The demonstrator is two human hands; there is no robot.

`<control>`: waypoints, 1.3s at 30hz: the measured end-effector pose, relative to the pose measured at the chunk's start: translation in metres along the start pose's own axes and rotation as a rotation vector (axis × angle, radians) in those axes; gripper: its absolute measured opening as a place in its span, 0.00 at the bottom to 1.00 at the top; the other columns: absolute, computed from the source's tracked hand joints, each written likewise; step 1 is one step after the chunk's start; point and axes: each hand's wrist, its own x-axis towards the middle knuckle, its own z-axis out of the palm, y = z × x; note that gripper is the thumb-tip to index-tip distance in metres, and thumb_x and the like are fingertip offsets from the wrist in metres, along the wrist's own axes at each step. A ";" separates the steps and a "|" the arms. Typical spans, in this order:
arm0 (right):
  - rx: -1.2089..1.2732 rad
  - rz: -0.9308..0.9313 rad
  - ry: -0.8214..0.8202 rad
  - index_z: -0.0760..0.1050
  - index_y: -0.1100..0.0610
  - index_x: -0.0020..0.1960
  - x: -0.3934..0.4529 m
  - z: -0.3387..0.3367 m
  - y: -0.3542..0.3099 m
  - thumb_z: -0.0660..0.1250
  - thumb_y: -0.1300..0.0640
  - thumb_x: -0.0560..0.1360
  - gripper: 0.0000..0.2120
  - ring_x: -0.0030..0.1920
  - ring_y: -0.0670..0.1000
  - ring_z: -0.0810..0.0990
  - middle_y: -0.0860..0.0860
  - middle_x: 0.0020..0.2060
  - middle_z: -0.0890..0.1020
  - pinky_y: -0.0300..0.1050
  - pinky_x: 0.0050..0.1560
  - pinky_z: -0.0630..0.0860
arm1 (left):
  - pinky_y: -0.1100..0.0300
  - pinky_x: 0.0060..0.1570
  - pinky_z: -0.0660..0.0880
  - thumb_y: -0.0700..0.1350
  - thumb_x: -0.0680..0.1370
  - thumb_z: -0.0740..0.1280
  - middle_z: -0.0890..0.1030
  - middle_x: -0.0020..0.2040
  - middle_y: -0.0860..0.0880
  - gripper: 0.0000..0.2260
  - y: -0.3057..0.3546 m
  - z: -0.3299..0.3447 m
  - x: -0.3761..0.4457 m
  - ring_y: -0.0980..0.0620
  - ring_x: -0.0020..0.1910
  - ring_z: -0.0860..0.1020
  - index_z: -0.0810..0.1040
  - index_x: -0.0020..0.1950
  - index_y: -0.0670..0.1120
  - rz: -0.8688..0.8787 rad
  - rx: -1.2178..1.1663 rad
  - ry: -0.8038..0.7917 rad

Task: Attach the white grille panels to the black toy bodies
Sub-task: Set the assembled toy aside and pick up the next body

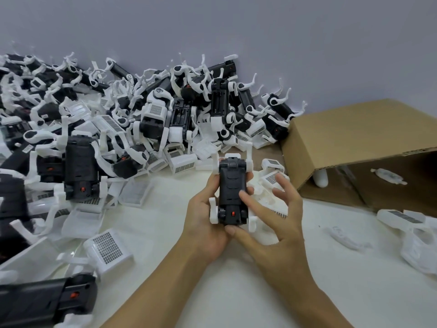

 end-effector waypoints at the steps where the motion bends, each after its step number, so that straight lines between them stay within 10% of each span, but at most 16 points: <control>1: -0.002 -0.025 -0.003 0.81 0.39 0.58 0.000 0.001 0.000 0.80 0.53 0.67 0.22 0.74 0.49 0.65 0.50 0.75 0.64 0.31 0.66 0.65 | 0.57 0.46 0.81 0.59 0.81 0.60 0.84 0.48 0.45 0.24 0.000 0.000 0.000 0.50 0.41 0.82 0.85 0.59 0.42 -0.009 0.006 0.011; 8: 0.034 -0.050 0.008 0.84 0.42 0.45 0.000 0.003 -0.003 0.77 0.59 0.66 0.13 0.72 0.53 0.70 0.45 0.67 0.71 0.30 0.64 0.66 | 0.45 0.66 0.68 0.57 0.80 0.63 0.81 0.50 0.41 0.25 -0.001 0.000 0.002 0.45 0.43 0.77 0.78 0.69 0.41 -0.004 -0.003 0.055; 12: 0.079 0.010 -0.025 0.84 0.43 0.46 0.000 0.002 -0.003 0.76 0.57 0.67 0.11 0.71 0.51 0.72 0.43 0.67 0.71 0.30 0.63 0.67 | 0.54 0.44 0.80 0.58 0.77 0.65 0.81 0.55 0.43 0.27 0.001 0.002 0.001 0.47 0.41 0.79 0.79 0.69 0.42 -0.013 -0.028 0.036; 21: 0.030 0.028 -0.014 0.79 0.34 0.59 0.000 0.002 -0.003 0.77 0.52 0.65 0.25 0.73 0.44 0.65 0.43 0.72 0.66 0.34 0.68 0.64 | 0.59 0.41 0.80 0.58 0.80 0.61 0.83 0.46 0.44 0.24 0.001 0.000 0.000 0.50 0.41 0.80 0.85 0.59 0.41 -0.048 -0.005 0.005; 30: 0.047 0.022 0.027 0.84 0.40 0.44 0.000 0.002 -0.002 0.78 0.54 0.65 0.12 0.71 0.49 0.70 0.45 0.65 0.72 0.37 0.67 0.67 | 0.54 0.46 0.75 0.56 0.81 0.62 0.81 0.49 0.42 0.25 0.000 0.002 0.001 0.47 0.41 0.78 0.79 0.68 0.39 -0.016 -0.017 0.067; 39: -0.055 -0.007 0.034 0.81 0.30 0.51 -0.004 0.006 -0.004 0.77 0.50 0.68 0.18 0.74 0.43 0.61 0.41 0.72 0.67 0.41 0.67 0.65 | 0.57 0.44 0.80 0.57 0.79 0.63 0.82 0.47 0.41 0.25 0.003 -0.003 0.002 0.47 0.42 0.79 0.81 0.63 0.38 -0.031 -0.064 -0.004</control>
